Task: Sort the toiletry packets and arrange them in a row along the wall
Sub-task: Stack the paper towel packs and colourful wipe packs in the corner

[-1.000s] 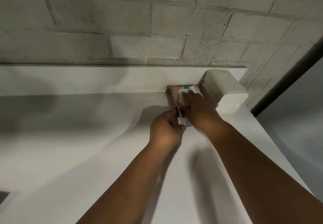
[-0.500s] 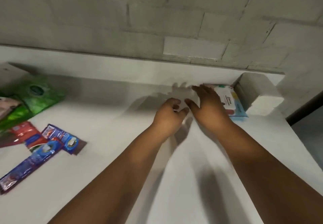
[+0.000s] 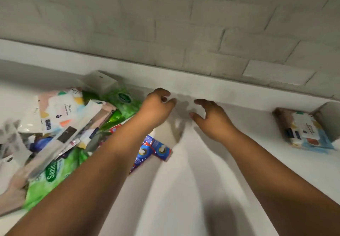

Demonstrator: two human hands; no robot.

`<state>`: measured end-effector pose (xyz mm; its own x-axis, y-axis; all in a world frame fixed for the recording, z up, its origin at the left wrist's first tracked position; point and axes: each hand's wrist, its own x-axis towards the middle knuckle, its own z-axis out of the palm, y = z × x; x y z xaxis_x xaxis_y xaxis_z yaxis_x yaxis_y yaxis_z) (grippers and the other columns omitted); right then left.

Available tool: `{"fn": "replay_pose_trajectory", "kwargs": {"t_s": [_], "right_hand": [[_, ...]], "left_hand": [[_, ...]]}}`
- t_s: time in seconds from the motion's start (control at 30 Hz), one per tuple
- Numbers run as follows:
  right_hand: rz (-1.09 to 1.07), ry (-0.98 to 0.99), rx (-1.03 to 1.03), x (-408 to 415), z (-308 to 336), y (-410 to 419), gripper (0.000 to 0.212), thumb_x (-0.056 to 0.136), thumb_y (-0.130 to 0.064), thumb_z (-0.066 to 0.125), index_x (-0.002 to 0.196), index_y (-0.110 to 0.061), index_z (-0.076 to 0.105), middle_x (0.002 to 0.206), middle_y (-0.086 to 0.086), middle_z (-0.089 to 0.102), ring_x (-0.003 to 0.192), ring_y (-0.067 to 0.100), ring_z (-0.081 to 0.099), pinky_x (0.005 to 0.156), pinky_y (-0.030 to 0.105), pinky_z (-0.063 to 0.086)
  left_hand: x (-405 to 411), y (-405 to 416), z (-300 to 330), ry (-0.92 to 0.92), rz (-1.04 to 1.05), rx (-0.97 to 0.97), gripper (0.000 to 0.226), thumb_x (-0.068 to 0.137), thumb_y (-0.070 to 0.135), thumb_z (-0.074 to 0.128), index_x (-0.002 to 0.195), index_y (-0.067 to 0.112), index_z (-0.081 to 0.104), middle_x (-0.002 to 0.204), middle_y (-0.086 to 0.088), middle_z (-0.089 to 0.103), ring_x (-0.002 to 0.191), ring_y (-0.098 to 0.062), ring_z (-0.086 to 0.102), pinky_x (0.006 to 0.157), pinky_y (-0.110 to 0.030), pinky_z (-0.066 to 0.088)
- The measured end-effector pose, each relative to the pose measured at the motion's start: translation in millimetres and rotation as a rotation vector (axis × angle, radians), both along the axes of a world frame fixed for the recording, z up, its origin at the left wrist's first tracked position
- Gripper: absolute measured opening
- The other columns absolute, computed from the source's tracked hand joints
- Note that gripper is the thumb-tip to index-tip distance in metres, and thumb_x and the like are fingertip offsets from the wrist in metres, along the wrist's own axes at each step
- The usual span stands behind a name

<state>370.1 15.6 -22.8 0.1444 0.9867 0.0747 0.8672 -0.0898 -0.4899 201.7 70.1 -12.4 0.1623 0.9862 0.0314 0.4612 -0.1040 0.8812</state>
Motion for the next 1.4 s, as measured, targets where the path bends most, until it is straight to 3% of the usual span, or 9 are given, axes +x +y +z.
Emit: {"fn": "replay_pose_trajectory", "kwargs": {"t_s": [0.2, 0.33, 0.57, 0.67, 0.8, 0.9, 1.03, 1.23, 1.4], "right_hand": [[0.097, -0.013, -0.007, -95, 7, 55, 0.051, 0.093, -0.036, 0.058, 0.139, -0.017, 0.047, 0.141, 0.006, 0.051, 0.13, 0.022, 0.045, 0.102, 0.024, 0.03], [0.106, 0.031, -0.021, -139, 4, 93, 0.05, 0.093, -0.039, 0.058, 0.138, -0.022, 0.047, 0.139, 0.006, 0.051, 0.127, 0.024, 0.048, 0.099, 0.024, 0.034], [0.06, 0.177, -0.039, -200, -9, 160, 0.041, 0.093, -0.034, 0.058, 0.131, -0.02, 0.053, 0.134, 0.001, 0.056, 0.118, 0.02, 0.053, 0.087, 0.021, 0.038], [0.021, 0.189, -0.059, -220, -13, 190, 0.041, 0.094, -0.035, 0.057, 0.131, -0.016, 0.054, 0.134, 0.004, 0.056, 0.122, 0.022, 0.052, 0.093, 0.025, 0.038], [0.034, 0.139, -0.138, -236, -19, 222, 0.047, 0.094, -0.039, 0.054, 0.134, -0.014, 0.05, 0.135, 0.008, 0.054, 0.123, 0.025, 0.05, 0.093, 0.027, 0.038], [0.043, 0.118, -0.204, -246, -25, 238, 0.05, 0.095, -0.044, 0.051, 0.133, -0.012, 0.048, 0.135, 0.009, 0.054, 0.121, 0.029, 0.051, 0.094, 0.033, 0.04], [0.016, 0.069, -0.238, -250, -36, 253, 0.051, 0.09, -0.055, 0.053, 0.121, -0.015, 0.054, 0.12, 0.008, 0.06, 0.109, 0.028, 0.055, 0.077, 0.031, 0.039], [-0.021, 0.187, -0.093, -254, -33, 250, 0.036, 0.086, -0.045, 0.064, 0.107, -0.016, 0.064, 0.093, -0.003, 0.058, 0.089, 0.018, 0.053, 0.071, 0.028, 0.036], [-0.054, 0.327, 0.113, -253, -14, 233, 0.033, 0.088, -0.04, 0.064, 0.108, -0.014, 0.065, 0.1, 0.0, 0.064, 0.089, 0.016, 0.057, 0.07, 0.025, 0.038]], "left_hand": [[-105, 67, 27, 0.164, 0.003, 0.055, 0.037, 0.089, 0.035, 0.062, 0.121, 0.017, 0.055, 0.121, -0.01, 0.059, 0.099, -0.027, 0.061, 0.077, -0.029, 0.051], [-162, 113, 45, 0.399, 0.062, 0.133, 0.04, 0.091, 0.036, 0.058, 0.125, 0.015, 0.054, 0.127, -0.008, 0.059, 0.119, -0.023, 0.052, 0.094, -0.027, 0.041], [-243, 184, 28, 0.675, 0.084, 0.101, 0.045, 0.093, 0.032, 0.056, 0.128, 0.005, 0.052, 0.135, -0.014, 0.052, 0.128, -0.03, 0.045, 0.105, -0.034, 0.035], [-258, 207, 14, 0.754, 0.09, 0.027, 0.049, 0.094, 0.035, 0.055, 0.125, -0.003, 0.053, 0.132, -0.021, 0.054, 0.123, -0.037, 0.048, 0.101, -0.038, 0.04], [-261, 217, -1, 0.828, 0.024, -0.128, 0.05, 0.096, 0.04, 0.051, 0.108, -0.008, 0.057, 0.108, -0.024, 0.061, 0.105, -0.038, 0.057, 0.079, -0.033, 0.044], [-261, 226, -11, 0.807, 0.015, -0.193, 0.051, 0.094, 0.046, 0.052, 0.084, -0.004, 0.055, 0.077, -0.017, 0.057, 0.078, -0.032, 0.055, 0.06, -0.03, 0.04], [-267, 242, -20, 0.675, 0.004, -0.262, 0.053, 0.089, 0.049, 0.058, 0.101, -0.004, 0.059, 0.083, -0.017, 0.059, 0.073, -0.03, 0.055, 0.065, -0.03, 0.041], [-269, 242, -18, 0.573, 0.02, -0.159, 0.046, 0.088, 0.038, 0.065, 0.111, -0.001, 0.062, 0.111, -0.02, 0.065, 0.1, -0.034, 0.061, 0.079, -0.035, 0.045], [-262, 231, 8, 0.442, 0.073, 0.107, 0.044, 0.086, 0.032, 0.068, 0.119, 0.004, 0.06, 0.121, -0.015, 0.062, 0.111, -0.033, 0.056, 0.086, -0.034, 0.042]]}}
